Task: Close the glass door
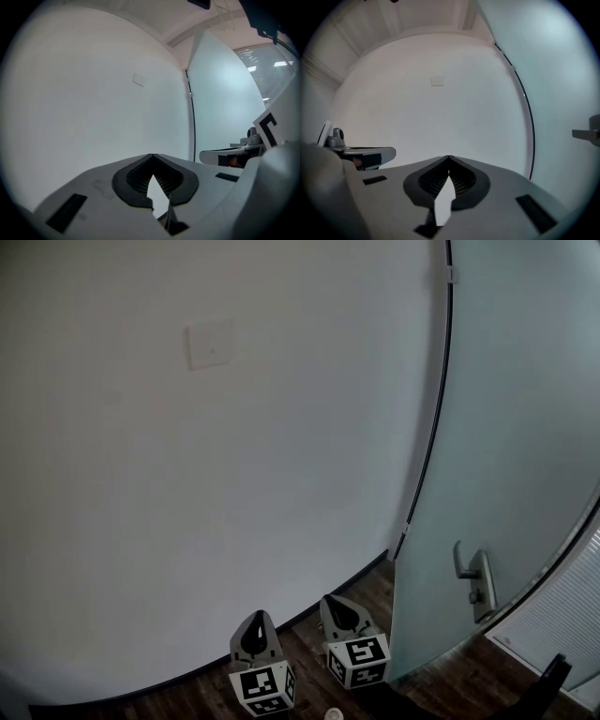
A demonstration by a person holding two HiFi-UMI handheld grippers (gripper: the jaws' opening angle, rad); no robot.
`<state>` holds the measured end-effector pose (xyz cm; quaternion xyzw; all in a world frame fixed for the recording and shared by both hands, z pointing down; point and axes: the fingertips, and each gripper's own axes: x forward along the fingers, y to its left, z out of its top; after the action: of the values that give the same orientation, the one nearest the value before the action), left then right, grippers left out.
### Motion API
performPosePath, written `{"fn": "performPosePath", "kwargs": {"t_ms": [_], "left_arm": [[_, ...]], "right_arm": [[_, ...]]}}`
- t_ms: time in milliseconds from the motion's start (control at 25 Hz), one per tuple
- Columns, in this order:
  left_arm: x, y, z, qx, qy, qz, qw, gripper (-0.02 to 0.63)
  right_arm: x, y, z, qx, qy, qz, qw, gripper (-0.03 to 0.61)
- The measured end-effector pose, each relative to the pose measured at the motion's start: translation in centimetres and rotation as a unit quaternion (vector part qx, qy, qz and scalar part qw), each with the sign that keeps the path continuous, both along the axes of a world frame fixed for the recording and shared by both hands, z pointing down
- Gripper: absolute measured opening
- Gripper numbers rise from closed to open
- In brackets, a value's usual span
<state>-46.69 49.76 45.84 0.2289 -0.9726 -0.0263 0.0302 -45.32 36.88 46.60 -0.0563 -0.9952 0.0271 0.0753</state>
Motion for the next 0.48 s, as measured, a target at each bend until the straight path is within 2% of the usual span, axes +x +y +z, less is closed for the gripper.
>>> {"fn": "performPosePath", "kwargs": {"t_ms": [120, 200, 280, 400, 480], "left_arm": [[-1.6, -4.2, -0.2, 0.004, -0.003, 0.041, 0.9992, 0.000], [-2.0, -7.5, 0.1, 0.005, 0.001, 0.079, 0.9968, 0.000], [-2.2, -10.5, 0.3, 0.006, 0.004, 0.115, 0.9933, 0.000], [-3.0, -14.0, 0.3, 0.010, -0.001, 0.154, 0.9880, 0.000], [-3.1, -16.9, 0.3, 0.010, -0.001, 0.195, 0.9808, 0.000]], "right_arm": [[-0.5, -3.6, -0.1, 0.000, -0.004, 0.037, 0.999, -0.002], [-0.1, -6.9, 0.1, 0.001, -0.003, 0.078, 0.997, -0.002], [0.5, -9.8, -0.1, 0.003, -0.001, 0.117, 0.993, -0.002], [1.0, -12.4, -0.1, 0.007, 0.001, 0.150, 0.989, -0.002], [1.6, -14.1, 0.1, 0.009, 0.003, 0.182, 0.983, -0.002]]}}
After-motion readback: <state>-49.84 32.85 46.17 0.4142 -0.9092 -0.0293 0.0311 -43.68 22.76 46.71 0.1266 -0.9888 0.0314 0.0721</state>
